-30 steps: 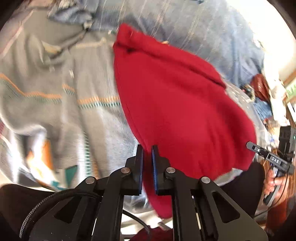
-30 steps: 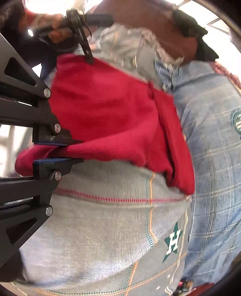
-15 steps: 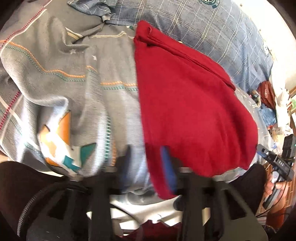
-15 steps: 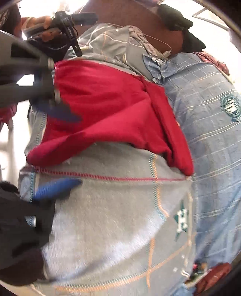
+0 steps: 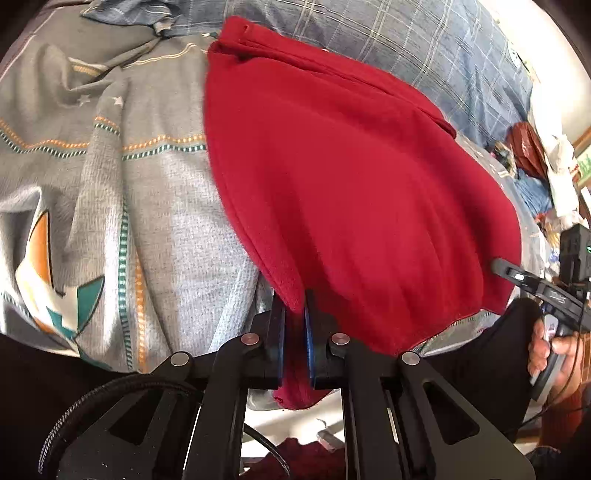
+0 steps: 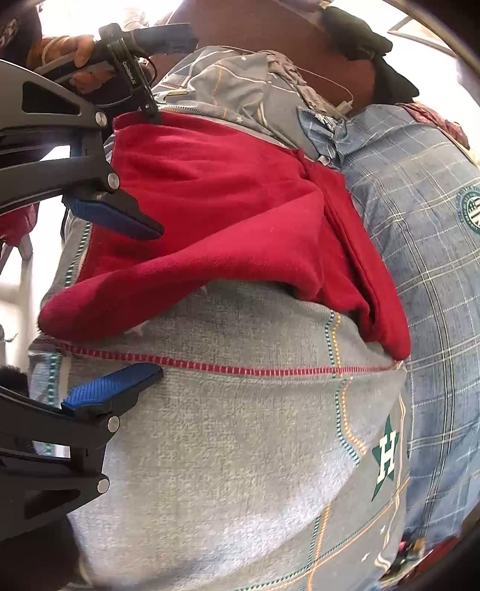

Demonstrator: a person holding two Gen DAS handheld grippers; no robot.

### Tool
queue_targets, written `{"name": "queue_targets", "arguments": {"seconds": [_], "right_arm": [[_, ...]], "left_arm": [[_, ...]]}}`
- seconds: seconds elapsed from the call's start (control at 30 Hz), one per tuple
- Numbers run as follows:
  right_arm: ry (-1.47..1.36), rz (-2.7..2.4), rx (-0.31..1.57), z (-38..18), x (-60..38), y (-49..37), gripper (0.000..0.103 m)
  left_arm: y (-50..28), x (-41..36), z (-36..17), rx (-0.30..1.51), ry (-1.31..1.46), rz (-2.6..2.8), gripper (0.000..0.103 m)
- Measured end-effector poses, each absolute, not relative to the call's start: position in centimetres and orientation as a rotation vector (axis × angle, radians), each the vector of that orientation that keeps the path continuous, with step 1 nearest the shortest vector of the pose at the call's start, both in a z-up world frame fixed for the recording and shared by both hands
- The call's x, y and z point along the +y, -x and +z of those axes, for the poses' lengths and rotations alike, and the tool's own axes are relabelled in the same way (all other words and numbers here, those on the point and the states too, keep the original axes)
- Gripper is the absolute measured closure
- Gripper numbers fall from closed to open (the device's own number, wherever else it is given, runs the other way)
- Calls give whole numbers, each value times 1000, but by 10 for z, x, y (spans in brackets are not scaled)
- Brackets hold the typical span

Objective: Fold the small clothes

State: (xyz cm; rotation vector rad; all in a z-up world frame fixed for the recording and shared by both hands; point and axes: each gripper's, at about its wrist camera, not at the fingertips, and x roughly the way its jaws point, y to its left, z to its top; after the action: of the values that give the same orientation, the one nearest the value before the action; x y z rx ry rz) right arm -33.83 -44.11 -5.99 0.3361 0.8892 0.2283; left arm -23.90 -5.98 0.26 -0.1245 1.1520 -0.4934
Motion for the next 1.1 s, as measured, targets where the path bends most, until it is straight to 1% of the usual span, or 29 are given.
{"name": "queue_targets", "arguments": {"seconds": [0.03,0.07,0.1,0.13,0.17,0.23,0.33,0.43,0.6,0.7,0.77,0.8,0.83,0.87,1.1], "right_arm": [[-324,247,899,-61,-437,336,75],[-308,267,917,-63,-434,333,87],[-281,275,931,-64,-430,332,89],[-252,285,933,-62,-427,332,94],[-253,320,937,-58,-424,334,95],[-313,413,931,-49,-425,340,96],[-345,476,932,-43,-425,349,96],[-318,433,981,-58,-425,347,96],[-372,388,1050,-80,-427,339,94],[-339,396,1028,-75,-427,343,82],[-334,418,1019,-74,-423,345,66],[-337,428,1013,-73,-422,345,63],[-338,428,1008,-73,-420,346,62],[-331,423,1006,-74,-416,345,62],[-298,408,1009,-74,-408,342,62]], "left_arm": [[238,-57,5,1152,130,-501,97],[238,-51,11,1144,136,-513,97],[239,-45,17,1131,138,-523,97],[242,-35,26,1112,138,-529,97],[245,-28,33,1096,136,-529,97],[248,-13,44,1072,130,-503,97],[247,1,34,1098,135,-465,97],[245,1,16,1142,158,-449,97],[248,-11,9,1131,96,-395,96],[247,-13,4,1143,83,-372,95],[247,-15,1,1145,72,-349,91],[247,-16,-1,1148,64,-336,89],[247,-18,-2,1149,61,-328,85],[246,-20,-4,1151,58,-320,83],[249,-24,-4,1126,24,-303,82]]}}
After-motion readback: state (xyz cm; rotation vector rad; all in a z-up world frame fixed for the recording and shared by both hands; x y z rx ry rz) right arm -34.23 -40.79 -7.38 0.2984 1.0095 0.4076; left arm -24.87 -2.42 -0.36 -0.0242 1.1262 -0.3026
